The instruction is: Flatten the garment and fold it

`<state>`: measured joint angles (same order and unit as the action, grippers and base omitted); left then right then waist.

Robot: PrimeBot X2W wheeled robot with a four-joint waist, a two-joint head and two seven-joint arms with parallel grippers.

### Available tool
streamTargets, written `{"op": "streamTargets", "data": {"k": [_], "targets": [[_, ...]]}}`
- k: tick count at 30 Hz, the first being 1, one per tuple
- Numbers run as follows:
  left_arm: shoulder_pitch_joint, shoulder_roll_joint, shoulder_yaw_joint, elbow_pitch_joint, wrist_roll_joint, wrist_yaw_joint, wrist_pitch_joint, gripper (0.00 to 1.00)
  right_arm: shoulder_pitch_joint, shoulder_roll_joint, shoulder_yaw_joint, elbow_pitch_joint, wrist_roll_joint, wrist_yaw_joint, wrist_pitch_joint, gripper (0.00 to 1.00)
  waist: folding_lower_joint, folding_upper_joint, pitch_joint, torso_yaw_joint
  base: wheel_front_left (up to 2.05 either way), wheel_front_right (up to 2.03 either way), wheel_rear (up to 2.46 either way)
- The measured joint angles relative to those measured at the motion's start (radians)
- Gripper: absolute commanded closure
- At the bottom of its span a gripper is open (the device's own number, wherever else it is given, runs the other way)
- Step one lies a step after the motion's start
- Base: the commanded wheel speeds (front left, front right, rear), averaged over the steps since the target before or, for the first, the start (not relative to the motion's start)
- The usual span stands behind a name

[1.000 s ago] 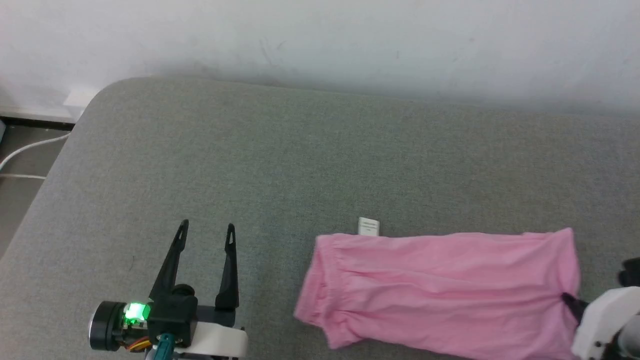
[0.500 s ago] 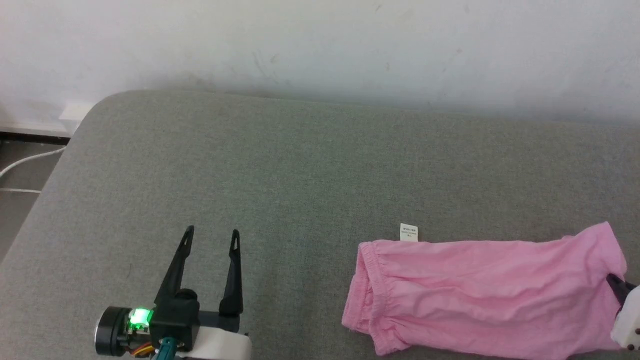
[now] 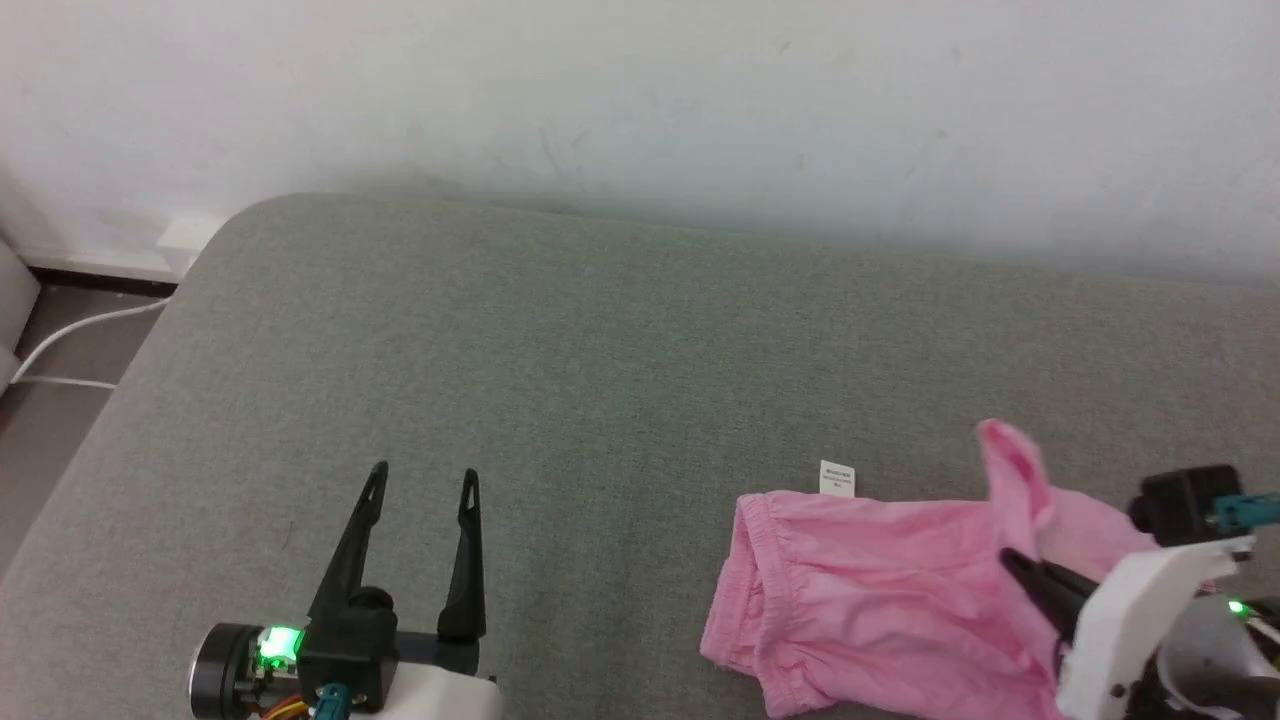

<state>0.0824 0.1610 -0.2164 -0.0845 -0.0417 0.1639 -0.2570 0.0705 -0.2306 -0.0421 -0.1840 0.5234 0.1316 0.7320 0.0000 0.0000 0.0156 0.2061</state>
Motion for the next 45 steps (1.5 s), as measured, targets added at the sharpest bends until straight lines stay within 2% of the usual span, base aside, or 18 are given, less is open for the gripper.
{"op": "streamTargets", "data": {"k": [13,20,32,36,37,38,42,45], "targets": [[0.004,-0.011,0.014,-0.001,0.002,-0.022,0.000,0.00,-0.106,0.059,0.248,0.007,-0.021,0.000,0.042,1.00,0.0000,0.0000,0.006,0.079,0.00,0.00,0.00],[0.004,-0.029,0.011,0.002,0.007,-0.028,0.000,0.00,-0.186,0.058,0.337,0.188,-0.091,0.000,-0.010,1.00,0.0000,0.0000,0.033,0.108,0.00,0.00,0.00],[-0.012,-0.054,-0.009,0.029,0.008,-0.044,0.000,0.00,-0.343,0.057,0.502,0.509,-0.102,0.000,-0.154,1.00,0.0001,0.0000,0.094,0.147,0.00,0.00,0.00],[-0.023,-0.057,-0.008,0.037,0.009,-0.050,0.000,0.00,-0.381,0.050,0.539,0.573,-0.097,0.002,-0.205,1.00,0.0001,0.0000,0.093,0.152,0.00,0.00,0.00],[-0.025,-0.057,-0.007,0.037,0.009,-0.050,0.000,0.00,-0.386,0.051,0.542,0.585,-0.089,0.002,-0.218,0.56,0.0001,0.0000,0.091,0.151,0.00,0.00,0.00],[-0.026,-0.056,-0.005,0.038,0.009,-0.050,0.000,0.00,-0.390,0.052,0.546,0.593,-0.084,0.002,-0.229,0.00,0.0001,0.0000,0.087,0.149,0.00,0.00,0.00],[-0.025,-0.051,0.002,0.043,0.012,-0.057,0.000,0.00,-0.407,0.044,0.577,0.591,-0.070,0.001,-0.261,0.00,0.0001,0.0000,0.067,0.131,0.00,0.00,0.00],[-0.023,-0.045,0.004,0.043,0.013,-0.059,0.000,0.00,-0.420,0.009,0.577,0.558,-0.053,0.001,-0.268,0.00,0.0001,0.0000,0.048,0.112,0.00,0.00,0.00]]}}
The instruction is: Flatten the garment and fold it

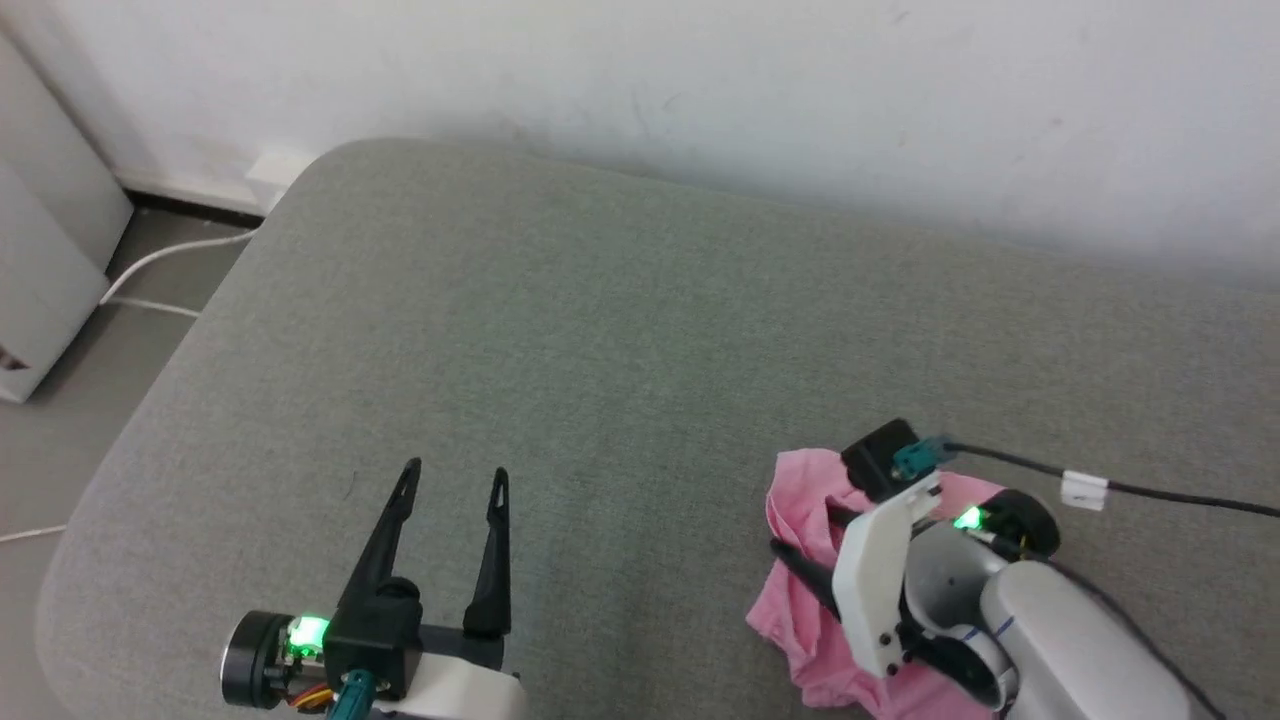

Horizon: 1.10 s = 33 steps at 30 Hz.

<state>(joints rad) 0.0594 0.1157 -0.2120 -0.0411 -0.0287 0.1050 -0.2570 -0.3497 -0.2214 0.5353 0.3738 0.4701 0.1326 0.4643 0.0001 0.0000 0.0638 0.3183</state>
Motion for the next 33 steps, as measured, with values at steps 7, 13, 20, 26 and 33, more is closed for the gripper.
{"op": "streamTargets", "data": {"k": [7,13,20,26,33], "targets": [[0.021,0.011,0.017,-0.007,0.001,-0.008,0.000,0.00,-0.025,-0.109,-0.026,-0.174,0.001,0.000,0.000,0.00,0.0000,0.0000,-0.045,-0.062,0.00,0.00,0.00],[0.023,0.009,0.034,-0.030,-0.007,-0.009,0.000,0.00,-0.030,-0.213,-0.105,-0.314,-0.085,0.000,-0.082,0.00,-0.0001,0.0000,-0.074,-0.124,0.00,0.00,0.00],[0.021,-0.002,0.055,-0.054,-0.014,-0.018,0.000,0.00,0.036,-0.222,-0.320,-0.379,-0.206,0.000,-0.297,0.00,-0.0001,0.0000,-0.081,-0.188,0.00,0.00,0.00],[0.021,-0.015,0.069,-0.063,-0.017,-0.026,0.000,0.00,0.207,-0.125,-0.526,-0.413,-0.263,-0.001,-0.487,0.00,0.0000,0.0000,-0.064,-0.213,0.00,0.00,0.00],[0.028,-0.021,0.082,-0.060,-0.017,-0.035,0.000,0.00,0.386,0.019,-0.646,-0.453,-0.263,-0.001,-0.583,0.00,-0.0002,0.0000,-0.054,-0.234,0.00,0.00,0.00]]}}
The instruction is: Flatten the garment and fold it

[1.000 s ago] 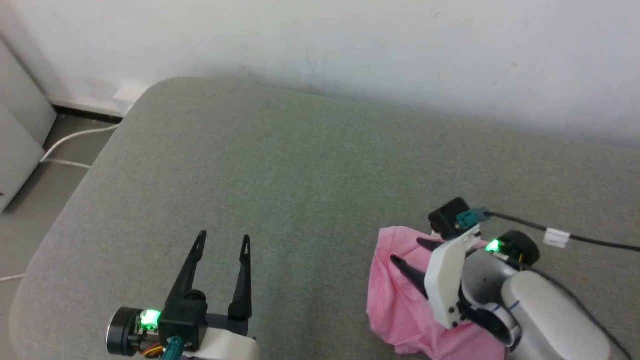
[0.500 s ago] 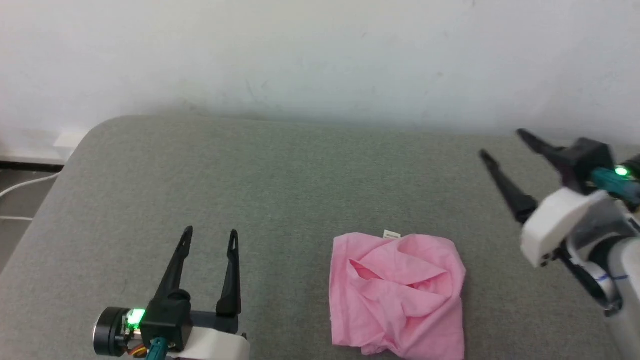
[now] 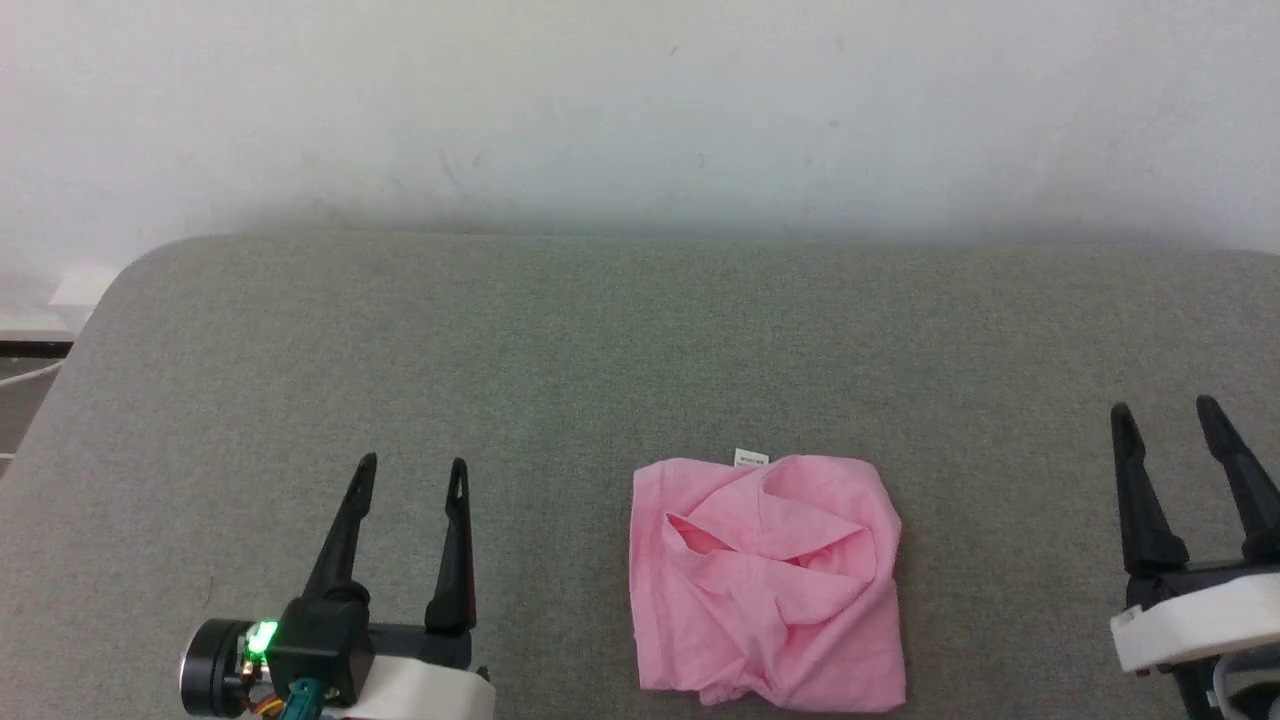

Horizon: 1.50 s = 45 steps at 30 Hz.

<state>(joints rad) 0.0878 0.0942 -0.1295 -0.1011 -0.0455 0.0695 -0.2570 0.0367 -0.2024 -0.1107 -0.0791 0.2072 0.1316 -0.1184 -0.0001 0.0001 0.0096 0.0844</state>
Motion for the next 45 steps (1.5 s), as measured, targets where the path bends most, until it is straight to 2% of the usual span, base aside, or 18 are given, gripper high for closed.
{"op": "streamTargets", "data": {"k": [4,9,12,15,18,23,30,39,40,41,42,45], "targets": [[0.010,-0.003,0.003,0.002,0.002,-0.009,0.000,0.00,0.043,0.025,0.000,-0.009,0.002,0.000,0.006,0.00,0.0001,0.0000,0.014,-0.005,0.00,0.00,0.00],[0.008,-0.007,0.002,0.004,0.005,-0.018,0.000,0.00,0.057,0.003,0.024,-0.012,0.040,0.000,0.088,0.00,0.0001,0.0000,0.035,-0.005,0.00,0.00,0.00],[0.004,-0.010,0.001,0.005,0.006,-0.024,0.000,0.00,0.062,-0.030,0.080,-0.020,0.158,0.000,0.201,0.00,0.0001,0.0000,0.050,-0.003,0.00,0.00,0.00],[-0.002,-0.013,-0.004,0.010,0.011,-0.025,0.000,0.00,0.074,-0.075,0.155,-0.025,0.339,0.000,0.373,0.00,0.0001,0.0000,0.067,0.000,0.00,0.00,0.00],[-0.017,-0.017,-0.009,0.013,0.012,-0.026,0.000,0.00,0.075,-0.117,0.188,-0.028,0.495,0.000,0.515,0.00,0.0001,0.0000,0.089,0.005,0.00,0.00,0.00],[-0.044,-0.021,-0.023,0.024,0.021,-0.034,0.000,0.00,0.025,-0.148,0.210,0.015,0.613,0.000,0.642,0.00,0.0002,0.0000,0.125,0.021,0.00,0.00,0.00],[-0.076,-0.023,-0.038,0.036,0.027,-0.035,0.000,0.00,-0.075,-0.151,0.285,0.134,0.657,0.000,0.699,0.00,0.0003,0.0000,0.160,0.068,0.00,0.00,0.00],[-0.079,-0.024,-0.042,0.048,0.030,-0.035,0.000,0.00,-0.150,-0.166,0.430,0.223,0.656,0.000,0.664,0.00,0.0002,-0.0001,0.180,0.121,0.00,0.00,0.00],[-0.079,-0.024,-0.043,0.049,0.030,-0.035,0.000,0.00,-0.157,-0.171,0.447,0.231,0.654,0.001,0.659,0.38,0.0002,0.0000,0.180,0.125,0.00,0.00,0.00],[-0.079,-0.024,-0.044,0.051,0.030,-0.035,0.000,0.00,-0.164,-0.179,0.463,0.238,0.649,0.001,0.650,0.96,0.0002,-0.0001,0.179,0.128,0.00,0.00,0.00],[-0.079,-0.025,-0.044,0.052,0.030,-0.035,0.000,0.00,-0.170,-0.186,0.477,0.247,0.644,0.001,0.641,1.00,0.0002,0.0000,0.176,0.130,0.00,0.00,0.00],[-0.079,-0.026,-0.044,0.054,0.030,-0.034,0.000,0.00,-0.180,-0.194,0.507,0.273,0.640,0.001,0.599,1.00,0.0002,0.0000,0.167,0.130,0.00,0.00,0.00]]}}
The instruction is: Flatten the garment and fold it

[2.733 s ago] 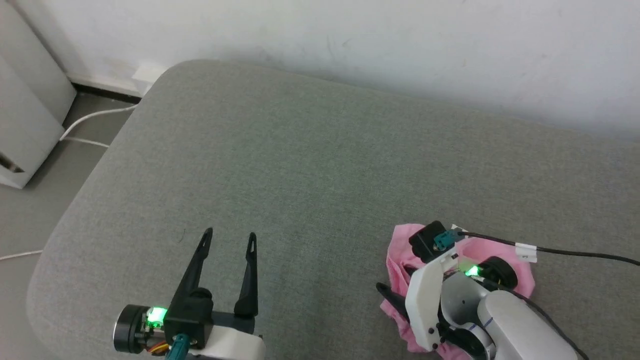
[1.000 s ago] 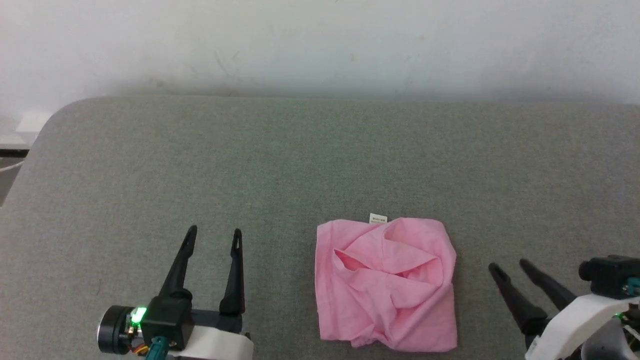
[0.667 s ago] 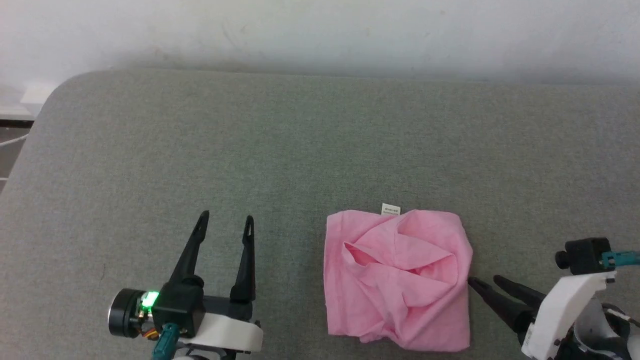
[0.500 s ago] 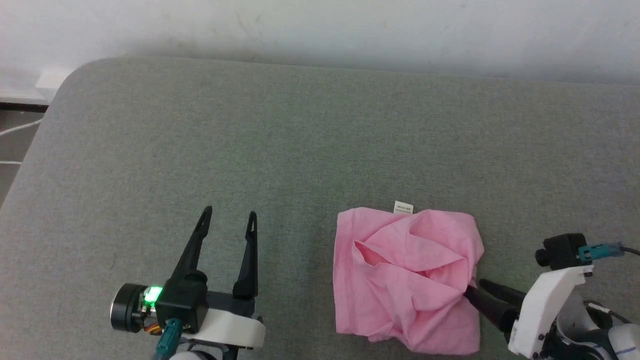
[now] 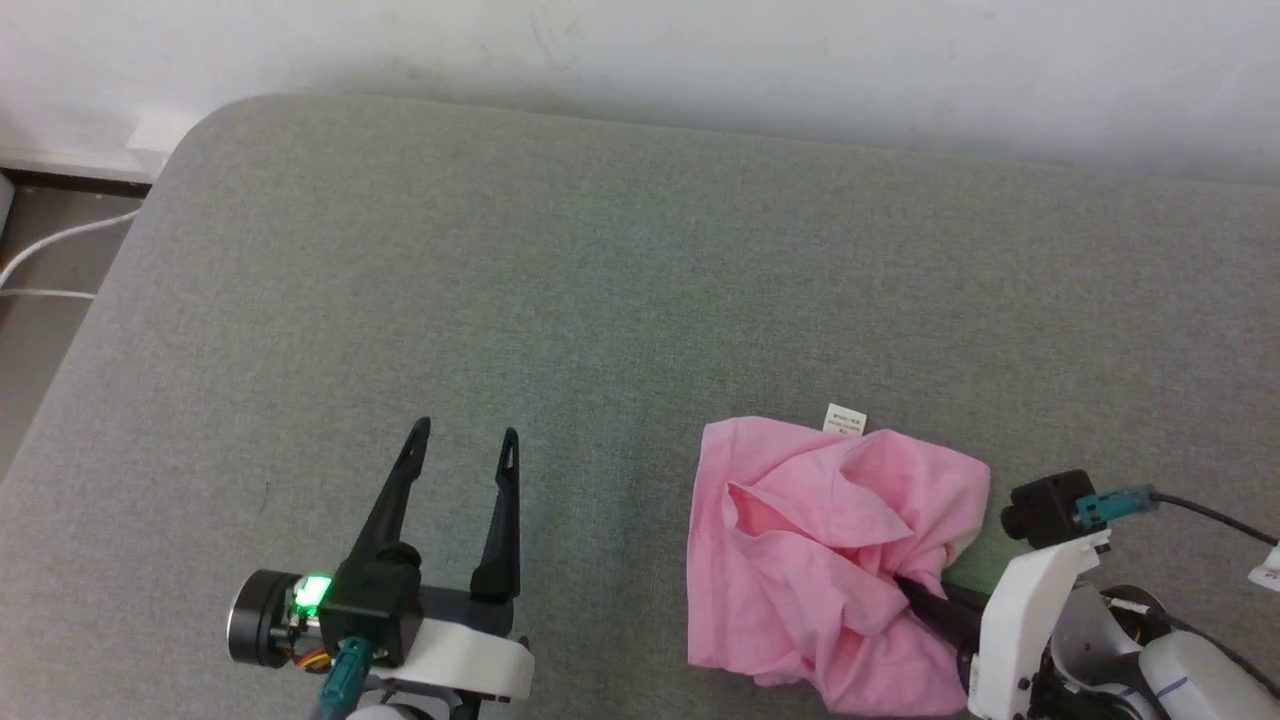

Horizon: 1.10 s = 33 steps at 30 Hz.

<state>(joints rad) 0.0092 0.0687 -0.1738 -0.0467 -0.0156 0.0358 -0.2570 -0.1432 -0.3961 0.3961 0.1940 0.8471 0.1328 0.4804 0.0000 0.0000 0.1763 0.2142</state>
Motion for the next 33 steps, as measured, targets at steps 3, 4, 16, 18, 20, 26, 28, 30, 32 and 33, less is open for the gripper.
{"op": "streamTargets", "data": {"k": [3,4,16,18,20,26,28,30,32,33], "targets": [[0.000,0.000,-0.001,0.001,0.000,0.000,0.000,0.00,-0.015,-0.016,0.030,0.007,-0.016,0.000,-0.036,1.00,0.0000,0.0000,-0.009,-0.011,0.00,0.00,0.00],[0.000,0.000,-0.002,0.002,0.000,0.000,0.000,0.00,-0.020,-0.022,0.036,0.005,-0.024,0.000,-0.046,1.00,0.0001,0.0000,-0.012,-0.017,0.00,0.00,0.00],[-0.036,-0.007,-0.091,0.011,0.000,-0.019,0.000,0.00,-0.206,-0.295,0.142,-0.122,-0.299,0.000,0.073,1.00,0.0000,0.0000,-0.022,-0.177,0.00,0.00,0.00],[-0.065,-0.009,-0.119,0.016,0.001,-0.026,0.000,0.00,-0.244,-0.353,0.165,-0.133,-0.311,0.000,0.098,1.00,-0.0001,0.0000,-0.014,-0.215,0.00,0.00,0.00],[-0.099,-0.012,-0.147,0.019,0.002,-0.026,0.000,0.00,-0.276,-0.412,0.186,-0.129,-0.315,0.000,0.110,1.00,-0.0001,0.0000,-0.003,-0.252,0.00,0.00,0.00],[-0.194,-0.016,-0.204,0.034,0.003,-0.026,0.000,0.00,-0.360,-0.549,0.242,-0.045,-0.346,0.000,0.056,1.00,0.0001,0.0000,0.064,-0.339,0.00,0.00,0.00],[-0.221,-0.016,-0.213,0.039,0.009,-0.027,0.000,0.00,-0.381,-0.571,0.250,0.005,-0.356,0.000,0.019,1.00,0.0001,0.0000,0.095,-0.358,0.00,0.00,0.00],[-0.245,-0.016,-0.222,0.043,0.015,-0.028,0.000,0.00,-0.392,-0.588,0.251,0.065,-0.357,0.000,-0.023,1.00,0.0000,0.0000,0.129,-0.372,0.00,0.00,0.00],[-0.265,-0.016,-0.232,0.046,0.020,-0.028,0.000,0.00,-0.395,-0.606,0.256,0.126,-0.363,0.000,-0.067,1.00,0.0002,0.0000,0.164,-0.380,0.00,0.00,0.00],[-0.274,-0.016,-0.236,0.044,0.022,-0.031,0.000,0.00,-0.396,-0.615,0.258,0.156,-0.370,0.000,-0.093,1.00,0.0002,0.0000,0.181,-0.383,0.00,0.00,0.00]]}}
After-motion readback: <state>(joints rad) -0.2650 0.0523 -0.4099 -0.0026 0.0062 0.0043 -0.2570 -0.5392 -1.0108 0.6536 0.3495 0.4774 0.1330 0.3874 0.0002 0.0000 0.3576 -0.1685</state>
